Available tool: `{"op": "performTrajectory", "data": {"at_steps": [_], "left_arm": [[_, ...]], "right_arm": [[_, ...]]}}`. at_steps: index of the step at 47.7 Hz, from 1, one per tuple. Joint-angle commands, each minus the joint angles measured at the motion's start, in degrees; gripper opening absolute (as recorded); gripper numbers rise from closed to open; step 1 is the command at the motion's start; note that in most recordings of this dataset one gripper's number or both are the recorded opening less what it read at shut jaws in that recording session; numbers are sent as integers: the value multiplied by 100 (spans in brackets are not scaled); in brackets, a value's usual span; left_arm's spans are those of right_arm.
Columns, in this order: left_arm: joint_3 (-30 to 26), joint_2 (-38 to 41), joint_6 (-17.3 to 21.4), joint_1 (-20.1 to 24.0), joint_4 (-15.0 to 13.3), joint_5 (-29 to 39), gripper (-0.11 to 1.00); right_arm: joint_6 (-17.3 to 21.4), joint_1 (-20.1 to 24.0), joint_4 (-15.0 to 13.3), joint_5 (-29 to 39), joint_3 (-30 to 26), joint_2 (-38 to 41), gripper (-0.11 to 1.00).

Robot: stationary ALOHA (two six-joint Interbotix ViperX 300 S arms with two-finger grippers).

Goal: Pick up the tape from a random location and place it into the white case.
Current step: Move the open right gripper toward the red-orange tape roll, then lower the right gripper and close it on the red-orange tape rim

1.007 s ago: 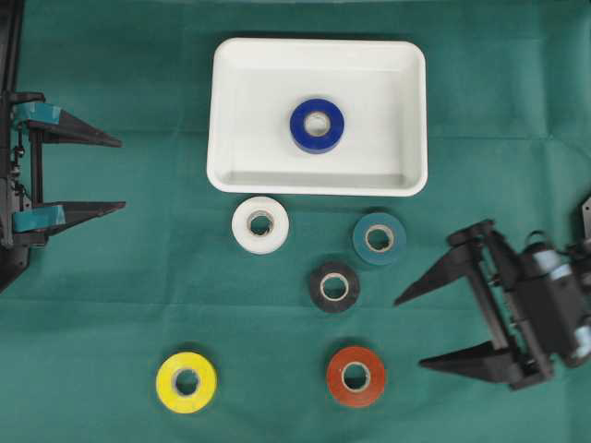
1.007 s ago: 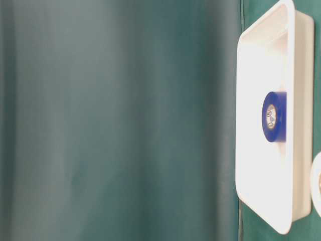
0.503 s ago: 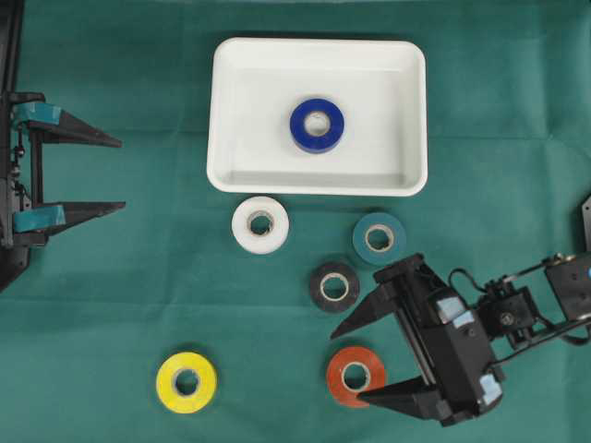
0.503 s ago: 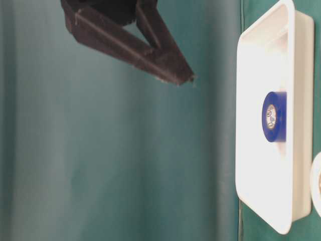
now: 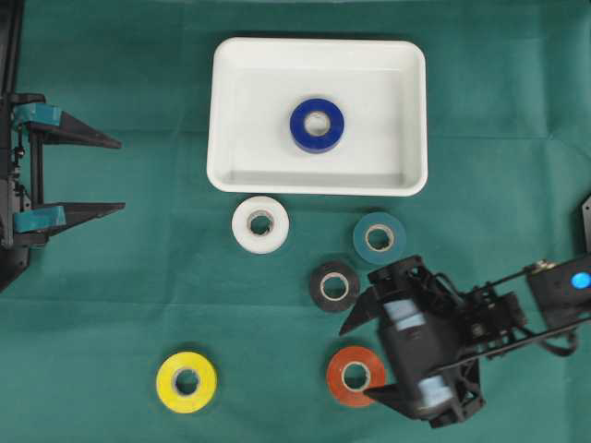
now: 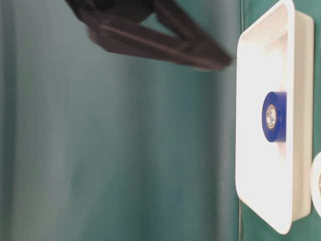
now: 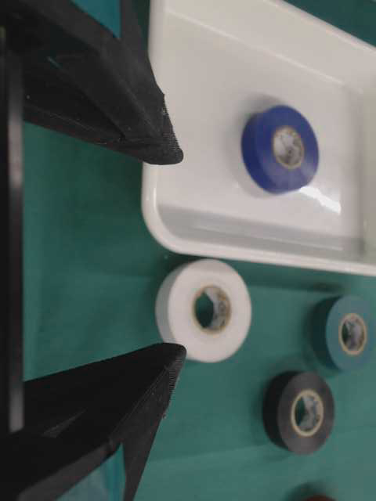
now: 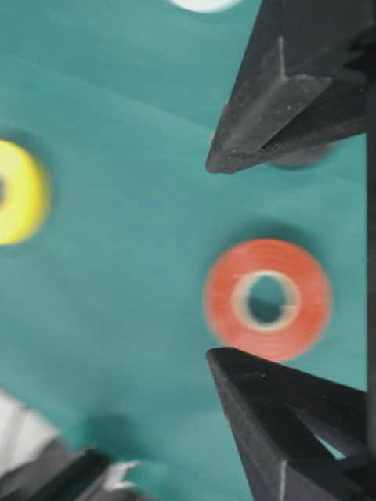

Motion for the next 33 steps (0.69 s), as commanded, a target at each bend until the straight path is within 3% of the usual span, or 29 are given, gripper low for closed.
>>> {"op": "performTrajectory", "data": {"at_steps": [1,14,33], "left_arm": [[-70,44,-9,-9,-9,-26,93],[-70,44,-9,-9,-9,-62,93],[-70,44,-9,-9,-9,-26,93]], "right_arm": [[62,-9,9,563,-369,79,91],[141,-9,-26,2004,-1072,598,91],[149,-18,-53,2083,-1160,659,91]]}}
